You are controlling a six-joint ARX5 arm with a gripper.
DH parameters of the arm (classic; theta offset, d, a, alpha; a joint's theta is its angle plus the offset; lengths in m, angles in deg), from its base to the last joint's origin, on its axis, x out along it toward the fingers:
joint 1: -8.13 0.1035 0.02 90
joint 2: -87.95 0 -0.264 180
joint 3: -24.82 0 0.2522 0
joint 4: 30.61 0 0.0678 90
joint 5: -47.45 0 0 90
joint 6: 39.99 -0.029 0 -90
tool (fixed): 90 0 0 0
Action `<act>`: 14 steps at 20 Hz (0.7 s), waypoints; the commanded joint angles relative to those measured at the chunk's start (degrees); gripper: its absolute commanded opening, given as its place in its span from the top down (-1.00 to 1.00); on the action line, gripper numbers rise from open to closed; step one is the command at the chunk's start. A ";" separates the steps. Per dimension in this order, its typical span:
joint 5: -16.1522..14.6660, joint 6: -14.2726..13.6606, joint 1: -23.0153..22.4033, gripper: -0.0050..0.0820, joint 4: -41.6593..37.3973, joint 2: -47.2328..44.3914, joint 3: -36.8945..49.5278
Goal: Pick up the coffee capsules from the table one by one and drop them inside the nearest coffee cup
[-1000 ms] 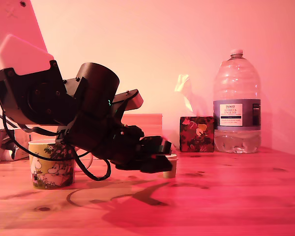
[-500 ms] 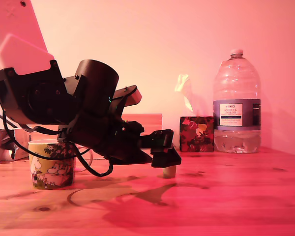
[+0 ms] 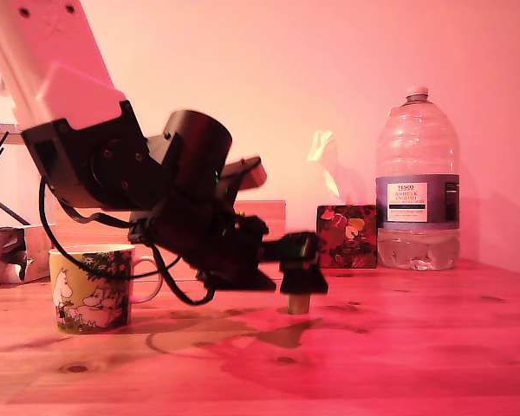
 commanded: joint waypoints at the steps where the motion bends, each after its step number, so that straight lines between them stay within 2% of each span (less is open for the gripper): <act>1: 0.00 0.26 -0.13 -0.79 0.72 -2.47 -1.03; 7: 0.00 0.42 -0.13 -0.79 8.24 -3.91 -5.25; 14: 0.90 0.42 -0.13 -0.79 8.83 -4.24 -5.84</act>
